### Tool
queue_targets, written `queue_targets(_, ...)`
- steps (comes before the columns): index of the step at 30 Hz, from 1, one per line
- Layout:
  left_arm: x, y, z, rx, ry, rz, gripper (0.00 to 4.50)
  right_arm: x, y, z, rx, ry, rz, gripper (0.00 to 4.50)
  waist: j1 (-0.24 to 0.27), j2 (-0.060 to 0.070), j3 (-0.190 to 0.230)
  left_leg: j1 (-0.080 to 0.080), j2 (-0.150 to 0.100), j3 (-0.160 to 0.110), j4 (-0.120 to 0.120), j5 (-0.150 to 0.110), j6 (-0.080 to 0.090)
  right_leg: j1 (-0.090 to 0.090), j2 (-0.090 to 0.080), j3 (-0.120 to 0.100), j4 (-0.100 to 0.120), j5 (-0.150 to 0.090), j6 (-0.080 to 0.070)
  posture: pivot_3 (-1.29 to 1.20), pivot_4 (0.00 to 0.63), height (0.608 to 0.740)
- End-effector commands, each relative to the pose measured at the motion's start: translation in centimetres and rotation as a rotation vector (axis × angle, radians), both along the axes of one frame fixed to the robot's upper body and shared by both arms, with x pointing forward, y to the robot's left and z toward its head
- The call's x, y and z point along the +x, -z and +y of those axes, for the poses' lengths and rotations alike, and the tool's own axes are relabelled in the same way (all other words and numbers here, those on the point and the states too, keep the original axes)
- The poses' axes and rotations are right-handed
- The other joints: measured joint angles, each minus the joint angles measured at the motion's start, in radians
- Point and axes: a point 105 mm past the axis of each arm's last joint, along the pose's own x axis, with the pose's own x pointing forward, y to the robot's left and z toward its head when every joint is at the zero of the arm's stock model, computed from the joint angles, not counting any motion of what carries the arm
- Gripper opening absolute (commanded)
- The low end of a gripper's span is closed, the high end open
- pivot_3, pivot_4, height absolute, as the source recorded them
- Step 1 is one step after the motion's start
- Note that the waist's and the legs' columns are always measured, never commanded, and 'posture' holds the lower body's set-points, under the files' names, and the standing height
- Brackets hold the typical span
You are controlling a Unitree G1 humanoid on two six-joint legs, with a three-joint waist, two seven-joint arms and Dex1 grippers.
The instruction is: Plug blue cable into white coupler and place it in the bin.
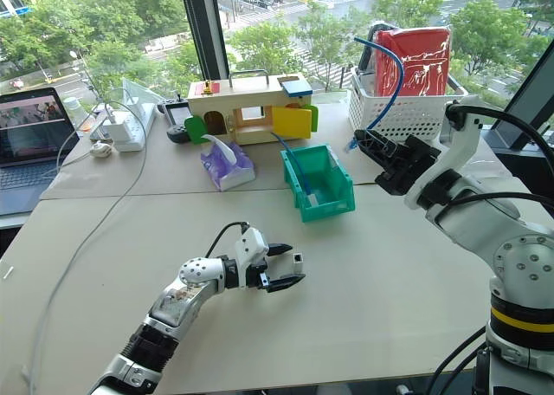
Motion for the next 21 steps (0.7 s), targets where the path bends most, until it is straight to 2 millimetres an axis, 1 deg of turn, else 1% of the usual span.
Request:
queue_targets(1, -0.1, -0.4, -0.4, -0.011, 0.027, -0.024, 0.61, -0.6, -1.7, -0.1, 0.014, 0.000, -0.075, 0.00, 0.001, 0.000, 0.000, 0.000, 0.000, 0.000, 0.000, 0.000, 0.000, 0.000, 0.000, 0.000, 0.000, 0.000, 0.000, 0.00, 0.150, 0.740)
queue_targets(8, 0.0, -0.6, -0.5, -0.021, 0.015, -0.039, 0.61, -0.7, -1.7, -0.2, 0.012, 0.001, -0.074, 0.00, 0.001, 0.000, 0.000, 0.000, 0.000, 0.000, 0.000, 0.000, 0.000, 0.000, 0.000, 0.000, 0.000, 0.000, 0.000, 0.00, 0.150, 0.740)
queue_targets(13, 0.3, -1.0, 0.0, -0.001, -0.005, -0.055, 0.61, -0.8, -1.5, 0.3, 0.009, -0.024, -0.068, 0.00, 0.000, 0.000, 0.000, 0.000, 0.000, 0.000, 0.000, 0.000, 0.000, 0.000, 0.000, 0.000, 0.000, 0.000, 0.000, 0.00, 0.150, 0.740)
queue_targets(21, 0.1, -0.9, 0.5, 0.017, -0.026, -0.045, 0.61, -0.7, -1.4, 0.6, 0.014, -0.036, -0.063, 0.00, -0.003, 0.000, 0.000, 0.000, 0.000, 0.000, 0.000, 0.000, 0.000, 0.000, 0.000, 0.000, 0.000, 0.000, 0.000, 0.00, 0.150, 0.740)
